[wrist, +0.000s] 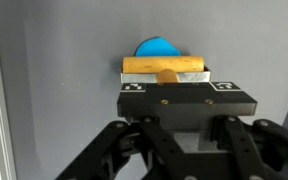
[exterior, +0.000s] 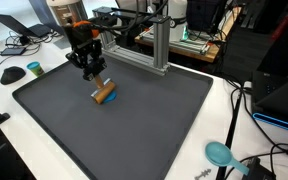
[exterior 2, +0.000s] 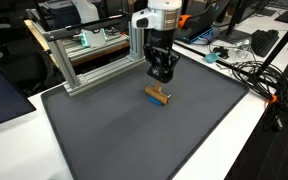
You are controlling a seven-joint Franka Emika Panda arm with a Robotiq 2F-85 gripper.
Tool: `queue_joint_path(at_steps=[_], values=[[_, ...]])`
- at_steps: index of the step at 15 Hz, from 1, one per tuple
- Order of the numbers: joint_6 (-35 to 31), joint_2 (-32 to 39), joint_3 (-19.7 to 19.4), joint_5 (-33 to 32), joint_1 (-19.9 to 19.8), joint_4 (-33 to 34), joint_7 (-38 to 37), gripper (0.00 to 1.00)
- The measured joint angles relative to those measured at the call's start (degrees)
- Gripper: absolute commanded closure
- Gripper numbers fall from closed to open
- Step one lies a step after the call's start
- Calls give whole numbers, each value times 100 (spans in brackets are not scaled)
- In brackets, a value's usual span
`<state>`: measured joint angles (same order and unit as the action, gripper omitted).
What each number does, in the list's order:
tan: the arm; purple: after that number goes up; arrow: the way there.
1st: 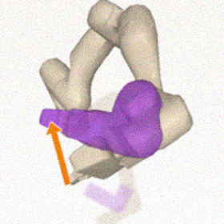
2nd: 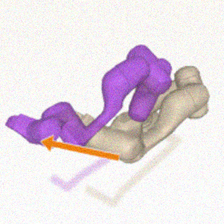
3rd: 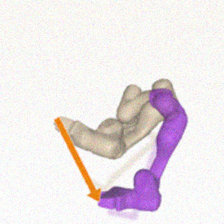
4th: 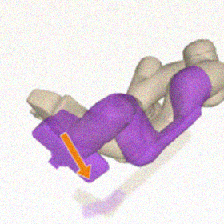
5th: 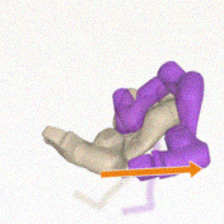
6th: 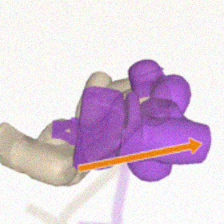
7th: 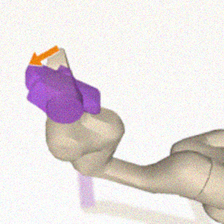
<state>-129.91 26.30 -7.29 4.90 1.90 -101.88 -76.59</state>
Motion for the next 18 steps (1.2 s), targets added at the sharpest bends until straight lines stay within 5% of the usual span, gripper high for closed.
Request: queue_joint_path(at_steps=[18], values=[[-71,5,-35,-286,47,-5,-150,78]])
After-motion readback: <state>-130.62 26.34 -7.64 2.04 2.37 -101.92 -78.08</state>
